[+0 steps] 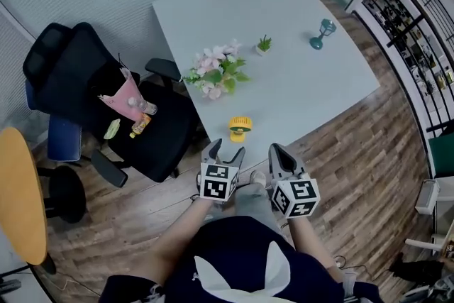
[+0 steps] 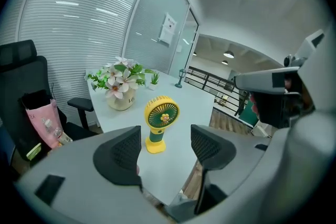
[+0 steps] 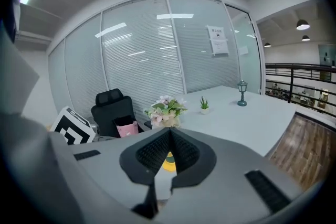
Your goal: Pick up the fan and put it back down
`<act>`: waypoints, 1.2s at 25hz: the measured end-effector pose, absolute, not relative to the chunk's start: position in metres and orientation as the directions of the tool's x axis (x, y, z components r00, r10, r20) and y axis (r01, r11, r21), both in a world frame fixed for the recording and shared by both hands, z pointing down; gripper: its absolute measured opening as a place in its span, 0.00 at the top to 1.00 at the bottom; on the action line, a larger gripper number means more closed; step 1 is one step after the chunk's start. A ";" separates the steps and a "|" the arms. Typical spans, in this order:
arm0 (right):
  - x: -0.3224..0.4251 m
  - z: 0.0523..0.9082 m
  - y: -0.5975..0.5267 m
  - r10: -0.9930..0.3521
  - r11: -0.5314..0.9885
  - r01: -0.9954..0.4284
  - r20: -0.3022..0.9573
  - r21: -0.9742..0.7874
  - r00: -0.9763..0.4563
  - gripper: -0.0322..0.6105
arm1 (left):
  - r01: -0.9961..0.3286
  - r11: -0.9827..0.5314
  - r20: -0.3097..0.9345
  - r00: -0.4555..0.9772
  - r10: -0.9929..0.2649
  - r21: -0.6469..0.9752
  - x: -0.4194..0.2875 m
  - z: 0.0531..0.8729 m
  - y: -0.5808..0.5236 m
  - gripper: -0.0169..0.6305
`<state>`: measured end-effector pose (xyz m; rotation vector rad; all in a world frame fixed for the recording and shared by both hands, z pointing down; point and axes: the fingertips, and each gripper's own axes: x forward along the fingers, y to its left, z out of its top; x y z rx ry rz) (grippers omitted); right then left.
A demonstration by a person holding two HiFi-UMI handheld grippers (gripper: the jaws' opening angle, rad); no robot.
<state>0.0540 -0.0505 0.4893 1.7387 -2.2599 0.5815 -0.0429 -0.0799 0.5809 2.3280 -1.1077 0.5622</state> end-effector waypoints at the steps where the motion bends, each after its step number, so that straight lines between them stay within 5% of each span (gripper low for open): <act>1: 0.054 0.490 -0.054 -0.866 0.230 -0.958 0.414 -0.170 -0.282 0.94 | -0.799 -0.543 0.562 0.581 -0.589 0.258 -0.041 0.584 -0.081 0.53; 30: 0.099 0.518 -0.098 -0.772 0.373 -0.910 0.483 -0.183 -0.414 0.94 | -0.890 -0.404 0.656 0.437 -0.616 0.214 -0.011 0.670 -0.127 0.53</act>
